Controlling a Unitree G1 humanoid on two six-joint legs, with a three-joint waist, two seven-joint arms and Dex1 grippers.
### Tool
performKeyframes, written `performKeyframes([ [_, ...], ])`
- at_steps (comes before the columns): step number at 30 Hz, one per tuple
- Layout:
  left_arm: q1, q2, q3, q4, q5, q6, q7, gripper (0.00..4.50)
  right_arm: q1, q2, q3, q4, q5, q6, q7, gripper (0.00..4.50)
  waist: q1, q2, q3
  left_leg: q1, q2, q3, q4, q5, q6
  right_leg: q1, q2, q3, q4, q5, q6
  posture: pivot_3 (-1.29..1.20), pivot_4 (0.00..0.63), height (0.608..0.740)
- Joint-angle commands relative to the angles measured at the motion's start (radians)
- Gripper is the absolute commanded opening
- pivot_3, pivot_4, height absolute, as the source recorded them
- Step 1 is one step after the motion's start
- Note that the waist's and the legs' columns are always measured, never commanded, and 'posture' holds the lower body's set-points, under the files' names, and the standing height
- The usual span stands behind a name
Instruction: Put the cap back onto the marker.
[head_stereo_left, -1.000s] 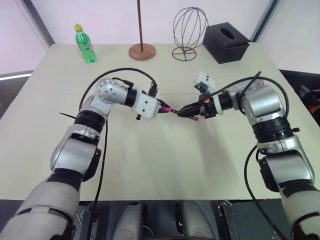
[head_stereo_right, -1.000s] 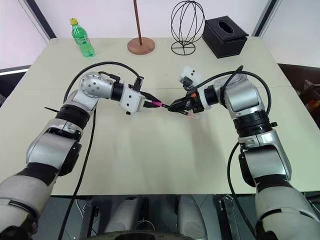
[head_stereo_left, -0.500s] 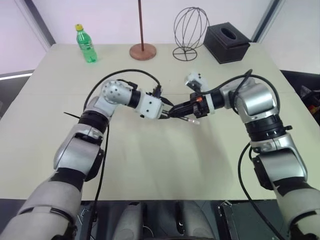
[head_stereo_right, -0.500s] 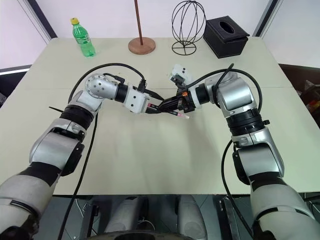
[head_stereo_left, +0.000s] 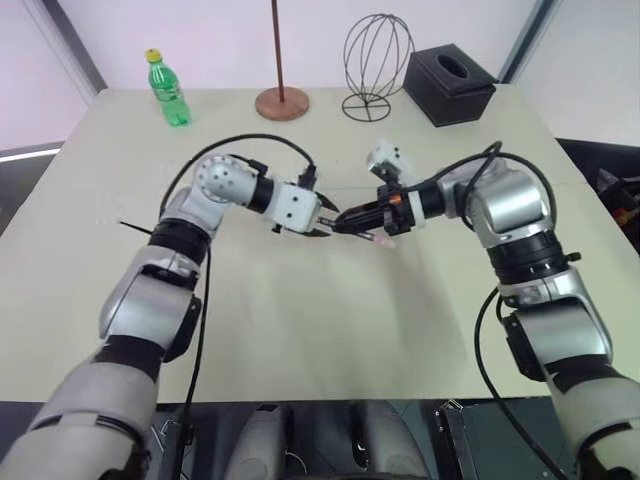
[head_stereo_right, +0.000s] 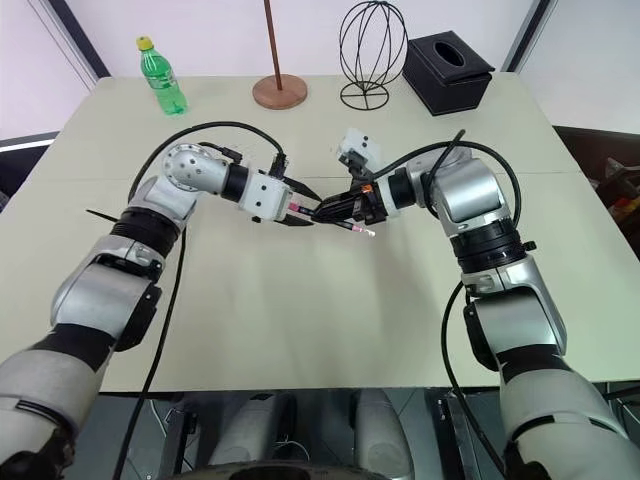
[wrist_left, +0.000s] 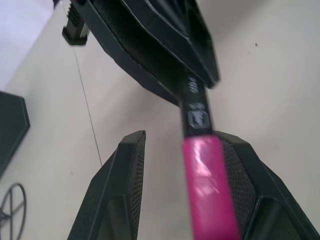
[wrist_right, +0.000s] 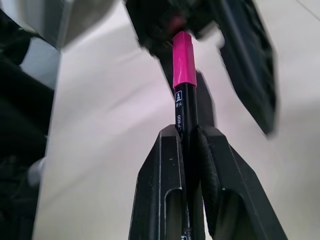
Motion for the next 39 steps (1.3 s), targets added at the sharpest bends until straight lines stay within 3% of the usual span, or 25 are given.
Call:
performKeyframes([
  [1,-0.031,0.038,0.036,-0.041,-0.032,0.042,0.018,2.15,0.019,-0.005,-0.004,0.015,-0.019,-0.061,-0.050,0.00,0.001,0.000,0.000,0.000,0.000,0.000,0.000,0.000,0.000,0.000,0.000,0.000,0.000,0.000,0.000,0.00,0.150,0.740],
  [14,0.038,0.112,0.090,-0.112,-0.076,0.173,0.063,2.15,0.111,-0.078,0.011,-0.004,-0.129,-0.185,-0.206,0.00,-0.001,0.000,0.000,0.000,0.000,0.000,0.000,0.000,0.000,0.000,0.000,0.000,0.000,0.000,0.000,0.00,0.150,0.740],
  [18,0.133,0.159,0.195,-0.245,-0.180,0.407,0.122,2.15,0.180,-0.177,-0.080,-0.117,-0.144,-0.154,-0.312,0.00,0.000,0.000,0.000,0.000,0.001,0.000,0.000,0.000,0.000,0.000,0.000,0.000,0.000,0.000,0.000,0.00,0.150,0.740],
  [22,0.331,0.194,0.281,-0.544,-0.275,0.756,0.205,2.15,0.301,-0.304,-0.156,-0.294,-0.144,-0.083,-0.362,0.00,0.003,0.000,0.000,-0.001,0.003,0.000,-0.001,0.000,0.000,-0.001,-0.001,0.001,-0.001,0.000,0.000,0.00,0.150,0.740],
  [28,0.547,0.193,0.368,-0.877,-0.326,1.140,0.412,2.15,0.527,-0.444,-0.292,-0.478,-0.113,0.053,-0.400,0.00,0.008,0.000,0.000,-0.001,0.004,-0.001,0.000,0.000,0.000,0.001,-0.001,0.001,0.000,0.000,0.000,0.00,0.150,0.740],
  [36,0.613,0.144,0.381,-1.012,-0.343,1.332,0.597,2.15,0.708,-0.421,-0.375,-0.402,-0.115,-0.017,-0.526,0.00,0.007,0.000,0.000,0.002,0.004,0.000,0.000,0.000,0.000,0.003,-0.001,0.001,0.000,0.000,0.000,0.00,0.150,0.740],
  [39,0.625,0.140,0.374,-1.028,-0.354,1.353,0.613,2.18,0.708,-0.396,-0.392,-0.372,-0.105,-0.042,-0.565,1.34,0.005,0.000,0.000,0.002,0.004,0.001,0.000,0.000,0.000,0.003,-0.001,0.001,-0.001,0.000,0.000,0.00,0.150,0.740],
])
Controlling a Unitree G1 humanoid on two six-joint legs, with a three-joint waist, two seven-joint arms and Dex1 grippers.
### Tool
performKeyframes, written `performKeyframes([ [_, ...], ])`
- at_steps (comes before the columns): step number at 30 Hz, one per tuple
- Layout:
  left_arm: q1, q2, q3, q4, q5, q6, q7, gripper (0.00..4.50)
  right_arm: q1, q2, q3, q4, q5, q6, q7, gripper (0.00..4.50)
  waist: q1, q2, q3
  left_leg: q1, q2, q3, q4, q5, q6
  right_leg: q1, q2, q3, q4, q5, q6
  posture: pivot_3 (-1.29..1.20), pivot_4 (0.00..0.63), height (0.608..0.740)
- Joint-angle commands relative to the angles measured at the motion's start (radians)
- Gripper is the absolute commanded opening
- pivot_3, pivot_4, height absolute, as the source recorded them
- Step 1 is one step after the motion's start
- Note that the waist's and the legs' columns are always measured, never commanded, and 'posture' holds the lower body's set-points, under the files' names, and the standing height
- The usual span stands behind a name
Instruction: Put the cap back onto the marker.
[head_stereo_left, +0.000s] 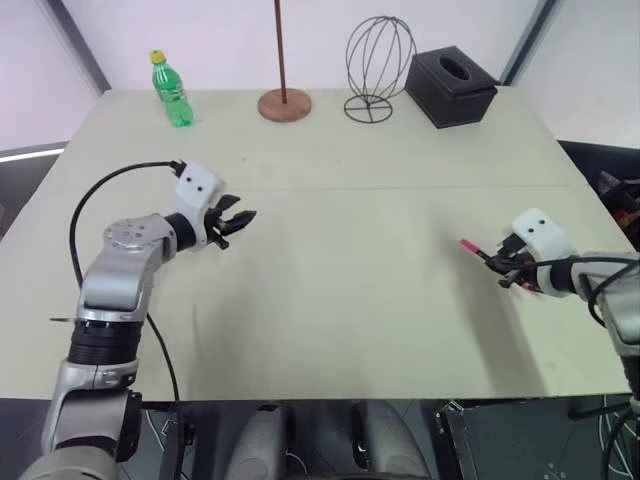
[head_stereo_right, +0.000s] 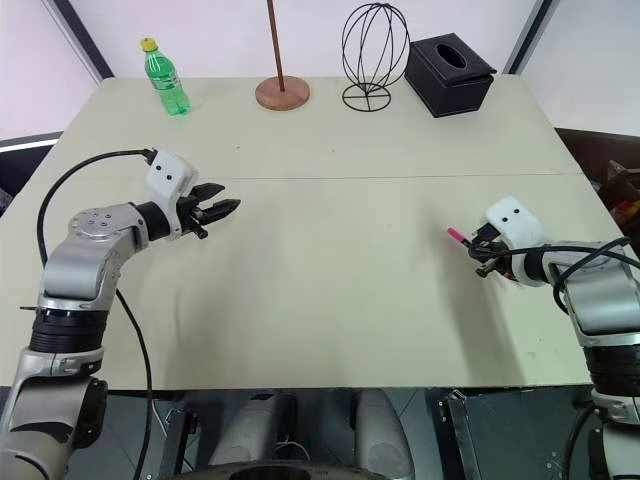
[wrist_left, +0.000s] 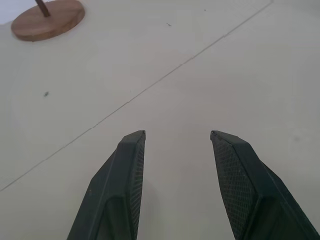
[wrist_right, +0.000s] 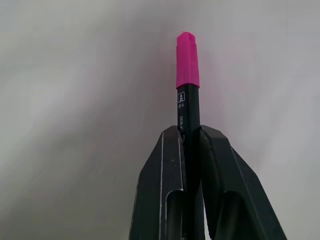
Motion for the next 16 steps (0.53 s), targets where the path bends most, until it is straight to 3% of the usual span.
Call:
performKeyframes([
  [1,0.010,0.005,0.014,-0.042,-0.017,0.017,0.025,2.18,-0.014,0.015,-0.048,0.012,0.009,-0.048,-0.041,1.76,0.000,0.000,0.000,0.000,0.000,0.000,0.000,0.000,0.000,0.000,0.000,0.000,0.000,0.000,0.000,0.00,0.150,0.740],
  [6,0.034,0.012,0.036,-0.019,-0.037,0.027,0.042,2.18,-0.052,0.037,-0.080,0.013,0.041,-0.052,-0.066,4.46,0.002,0.000,0.000,0.000,0.000,0.000,0.000,0.000,0.000,0.000,0.000,0.000,0.000,0.000,0.000,0.00,0.150,0.740],
  [16,0.136,0.043,0.145,-0.026,-0.119,0.046,0.060,2.18,-0.033,0.065,-0.371,-0.077,0.308,0.055,-0.030,4.46,0.006,0.000,0.000,0.000,0.000,0.000,0.000,0.000,0.000,0.001,-0.001,0.000,-0.001,0.000,0.000,0.00,0.150,0.740],
])
